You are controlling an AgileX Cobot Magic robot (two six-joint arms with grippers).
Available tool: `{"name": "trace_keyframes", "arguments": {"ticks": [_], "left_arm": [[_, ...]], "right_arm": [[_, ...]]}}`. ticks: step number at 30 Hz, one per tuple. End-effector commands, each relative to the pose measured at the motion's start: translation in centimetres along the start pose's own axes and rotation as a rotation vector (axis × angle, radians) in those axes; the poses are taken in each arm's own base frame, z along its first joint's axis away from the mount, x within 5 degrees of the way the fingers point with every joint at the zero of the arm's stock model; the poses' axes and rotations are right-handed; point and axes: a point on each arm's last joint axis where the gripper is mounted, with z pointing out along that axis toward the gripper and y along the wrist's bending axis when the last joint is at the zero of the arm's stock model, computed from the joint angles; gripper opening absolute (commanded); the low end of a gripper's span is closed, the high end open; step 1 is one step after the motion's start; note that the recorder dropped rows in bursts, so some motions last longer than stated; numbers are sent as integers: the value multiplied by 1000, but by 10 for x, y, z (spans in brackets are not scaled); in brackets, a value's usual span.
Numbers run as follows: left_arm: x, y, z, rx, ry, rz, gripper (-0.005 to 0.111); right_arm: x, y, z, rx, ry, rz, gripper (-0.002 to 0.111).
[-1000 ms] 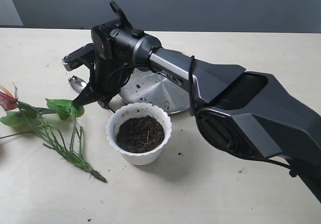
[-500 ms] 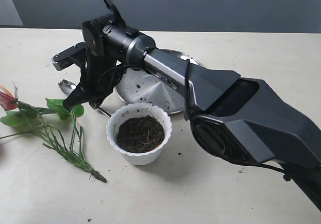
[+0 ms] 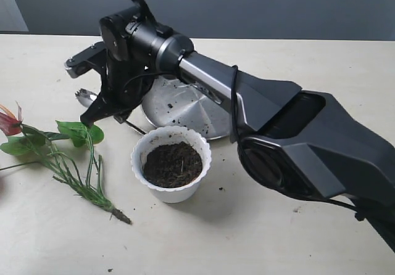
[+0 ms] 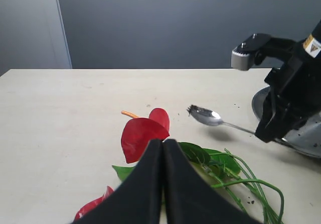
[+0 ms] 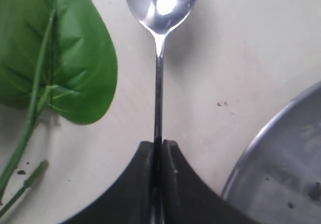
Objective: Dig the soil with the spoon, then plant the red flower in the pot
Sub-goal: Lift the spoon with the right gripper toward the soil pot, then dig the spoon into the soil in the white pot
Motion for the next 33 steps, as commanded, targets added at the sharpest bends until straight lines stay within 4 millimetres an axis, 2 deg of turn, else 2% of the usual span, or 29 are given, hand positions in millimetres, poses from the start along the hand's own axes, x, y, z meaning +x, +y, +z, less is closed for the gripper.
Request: {"name": "trace_keyframes", "arguments": {"ticks": [1, 12, 16, 20, 22, 25, 28, 29, 30, 33], "left_arm": [[1, 0, 0, 8, -5, 4, 1], [1, 0, 0, 8, -7, 4, 1], [1, 0, 0, 8, -7, 4, 1], [1, 0, 0, 8, -7, 4, 1], [1, 0, 0, 8, -7, 4, 1], [1, 0, 0, 8, -7, 4, 1], [1, 0, 0, 8, -7, 2, 1], [1, 0, 0, 8, -7, 2, 1], [1, 0, 0, 8, -7, 2, 1], [1, 0, 0, 8, -7, 2, 1]], "right_arm": [[-11, 0, -40, 22, -80, -7, -1], [-22, 2, -106, 56, -193, -88, -1], [-23, 1, -152, 170, -253, -131, -1], [-15, 3, -172, 172, -240, -132, -1], [-4, 6, -181, 151, -204, -149, -1], [26, 18, -195, 56, -132, -168, -1], [74, 26, -203, 22, -60, -156, -1], [86, 27, -203, 31, -51, -161, -1], [107, 26, -203, 75, -33, -189, -1], [125, 17, -211, 245, -68, -330, -1]]}}
